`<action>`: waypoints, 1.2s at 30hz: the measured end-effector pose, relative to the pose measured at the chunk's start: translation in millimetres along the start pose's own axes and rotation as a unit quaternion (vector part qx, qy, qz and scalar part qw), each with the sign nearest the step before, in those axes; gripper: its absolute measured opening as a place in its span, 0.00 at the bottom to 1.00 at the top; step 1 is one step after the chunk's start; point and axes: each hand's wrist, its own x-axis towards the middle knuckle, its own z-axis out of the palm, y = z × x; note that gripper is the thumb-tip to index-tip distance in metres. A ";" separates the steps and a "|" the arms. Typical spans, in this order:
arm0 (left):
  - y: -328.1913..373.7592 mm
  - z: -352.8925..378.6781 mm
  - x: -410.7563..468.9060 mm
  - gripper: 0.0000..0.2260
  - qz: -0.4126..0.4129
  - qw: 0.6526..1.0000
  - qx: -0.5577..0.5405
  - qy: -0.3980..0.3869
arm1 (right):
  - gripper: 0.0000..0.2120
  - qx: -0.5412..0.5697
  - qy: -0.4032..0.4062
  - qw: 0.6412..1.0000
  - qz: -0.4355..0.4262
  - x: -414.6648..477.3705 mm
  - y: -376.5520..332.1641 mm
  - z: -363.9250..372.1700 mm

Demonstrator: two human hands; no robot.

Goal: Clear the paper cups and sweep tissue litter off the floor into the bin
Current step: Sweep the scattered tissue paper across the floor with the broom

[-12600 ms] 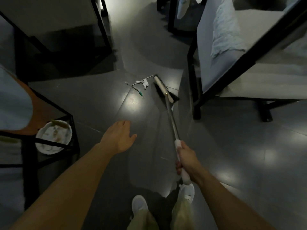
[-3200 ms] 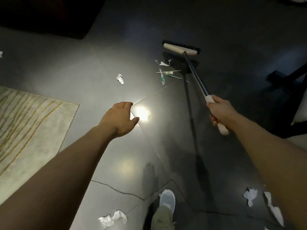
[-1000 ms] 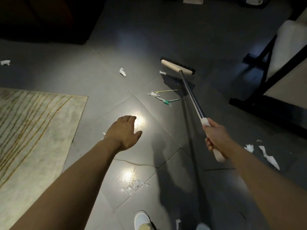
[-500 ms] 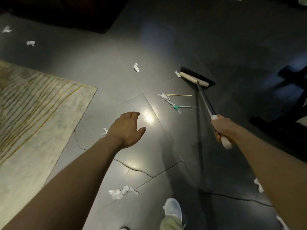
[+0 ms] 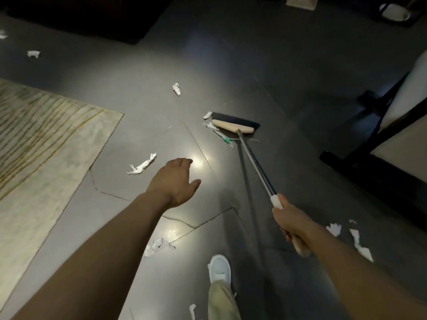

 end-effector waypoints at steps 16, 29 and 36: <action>45.2 35.9 -57.3 0.27 -0.015 1.000 -0.009 0.013 | 0.22 0.158 0.004 0.983 -0.092 -79.2 59.8 19.7; 18.7 11.9 54.1 0.28 -0.152 0.986 -0.058 0.025 | 0.18 0.116 -0.018 0.980 -0.162 125.5 -184.9 -90.3; -19.2 20.6 53.2 0.28 -0.214 0.975 -0.060 0.019 | 0.17 0.077 -0.073 0.985 -0.138 180.0 -265.5 -77.9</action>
